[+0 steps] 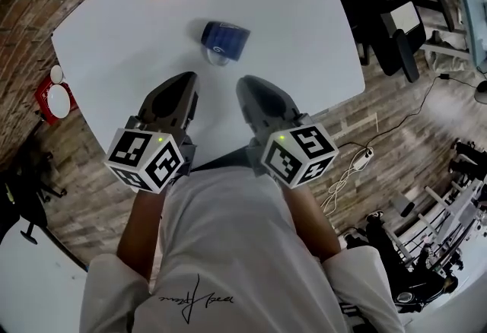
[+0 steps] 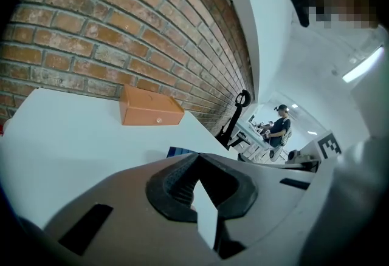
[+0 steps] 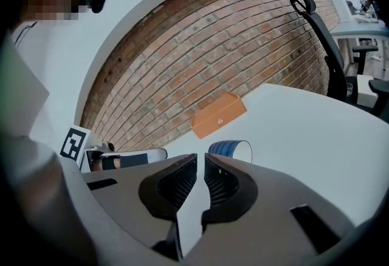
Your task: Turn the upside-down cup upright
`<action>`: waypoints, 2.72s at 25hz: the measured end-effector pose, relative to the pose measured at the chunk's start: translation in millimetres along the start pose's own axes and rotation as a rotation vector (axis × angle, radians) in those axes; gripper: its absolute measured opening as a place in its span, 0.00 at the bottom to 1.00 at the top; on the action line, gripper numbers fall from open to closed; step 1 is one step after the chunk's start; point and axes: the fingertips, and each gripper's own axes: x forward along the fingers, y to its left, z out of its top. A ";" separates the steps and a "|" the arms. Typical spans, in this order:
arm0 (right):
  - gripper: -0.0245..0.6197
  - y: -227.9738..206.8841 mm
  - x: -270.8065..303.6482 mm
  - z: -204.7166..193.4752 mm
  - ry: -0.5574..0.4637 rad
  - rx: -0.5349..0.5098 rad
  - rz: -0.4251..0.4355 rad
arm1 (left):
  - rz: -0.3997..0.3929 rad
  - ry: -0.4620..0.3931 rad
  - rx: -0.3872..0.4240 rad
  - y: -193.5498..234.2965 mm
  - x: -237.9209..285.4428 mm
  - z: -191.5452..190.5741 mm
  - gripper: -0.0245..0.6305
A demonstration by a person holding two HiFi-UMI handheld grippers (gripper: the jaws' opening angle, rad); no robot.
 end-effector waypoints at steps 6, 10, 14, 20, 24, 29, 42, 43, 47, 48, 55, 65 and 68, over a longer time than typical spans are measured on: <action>0.07 -5.7 7.6 -0.2 0.016 -0.003 -0.011 | 0.016 -0.001 0.029 13.0 3.9 6.7 0.05; 0.07 -11.5 10.7 1.2 0.025 -0.005 -0.022 | 0.014 0.000 0.031 17.7 10.9 10.9 0.05; 0.07 -14.9 14.7 0.5 0.035 -0.006 -0.032 | 0.010 0.009 0.034 21.9 16.3 10.3 0.05; 0.07 -23.4 23.0 2.0 0.044 0.007 -0.037 | 0.006 0.030 0.032 27.2 29.9 8.2 0.05; 0.07 -29.0 28.1 0.4 0.052 0.025 -0.043 | 0.004 0.042 0.020 30.2 36.7 5.6 0.05; 0.07 -34.7 34.6 -0.4 0.063 0.047 -0.047 | 0.006 0.057 0.016 35.2 46.5 3.5 0.05; 0.07 -51.9 49.3 -6.0 0.089 0.119 -0.075 | -0.018 0.089 0.004 49.8 74.0 -3.8 0.05; 0.07 -52.7 49.8 -6.4 0.091 0.124 -0.076 | -0.019 0.089 0.002 50.6 75.0 -3.5 0.05; 0.07 -54.1 51.8 -9.3 0.095 0.143 -0.073 | -0.024 0.087 -0.006 54.4 79.4 -3.0 0.05; 0.07 -53.9 52.2 -9.7 0.094 0.146 -0.071 | -0.027 0.087 -0.007 54.9 80.3 -2.9 0.05; 0.07 -53.3 57.4 -12.7 0.098 0.161 -0.061 | -0.043 0.094 0.000 54.3 85.9 -2.3 0.05; 0.07 -52.0 59.5 -12.6 0.091 0.179 -0.034 | -0.056 0.107 -0.007 55.9 91.9 -5.0 0.05; 0.07 -51.1 61.0 -11.7 0.086 0.200 -0.020 | -0.058 0.114 -0.010 57.4 92.9 -6.2 0.05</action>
